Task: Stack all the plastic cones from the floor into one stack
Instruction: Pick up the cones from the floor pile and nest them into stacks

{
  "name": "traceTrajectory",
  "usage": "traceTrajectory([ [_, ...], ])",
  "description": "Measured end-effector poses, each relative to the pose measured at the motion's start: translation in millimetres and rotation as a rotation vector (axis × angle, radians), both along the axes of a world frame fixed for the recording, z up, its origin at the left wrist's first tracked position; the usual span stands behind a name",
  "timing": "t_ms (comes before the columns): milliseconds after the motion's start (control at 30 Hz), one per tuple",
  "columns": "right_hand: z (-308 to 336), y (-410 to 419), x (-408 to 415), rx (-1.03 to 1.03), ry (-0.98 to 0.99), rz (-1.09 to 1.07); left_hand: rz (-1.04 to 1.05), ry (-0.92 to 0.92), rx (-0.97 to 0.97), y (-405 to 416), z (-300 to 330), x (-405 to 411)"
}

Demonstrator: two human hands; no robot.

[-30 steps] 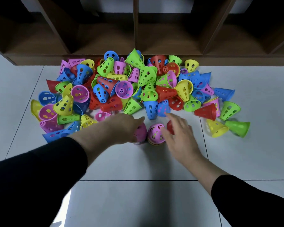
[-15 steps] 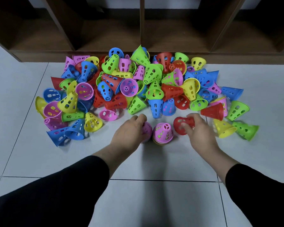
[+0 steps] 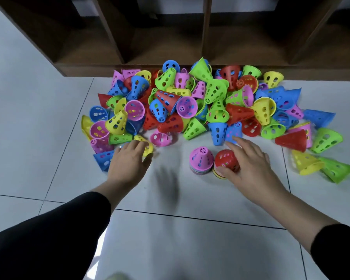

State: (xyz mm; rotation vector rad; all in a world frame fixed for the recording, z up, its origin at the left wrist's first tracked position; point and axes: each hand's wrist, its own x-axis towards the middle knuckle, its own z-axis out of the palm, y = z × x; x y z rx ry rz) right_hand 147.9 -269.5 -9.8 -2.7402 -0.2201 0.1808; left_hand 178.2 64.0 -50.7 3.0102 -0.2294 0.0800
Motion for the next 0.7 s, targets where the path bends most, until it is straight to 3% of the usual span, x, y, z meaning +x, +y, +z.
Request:
traceTrajectory([
  [133,26,40,15,0.257,-0.216,0.080,0.234,-0.033,-0.013,33,-5,0],
  [267,42,126,40,0.378,-0.118,0.209,0.311,0.090,-0.018,54,-16,4],
  [433,-4,225,73,0.219,0.201,0.249,0.395,0.303,-0.125,58,-35,11],
  [600,-54,251,85,-0.077,0.181,0.264,0.533,0.417,-0.302,57,-49,7],
  [700,-66,255,80,-0.028,0.201,0.103,0.665,0.493,-0.388,56,-51,8],
])
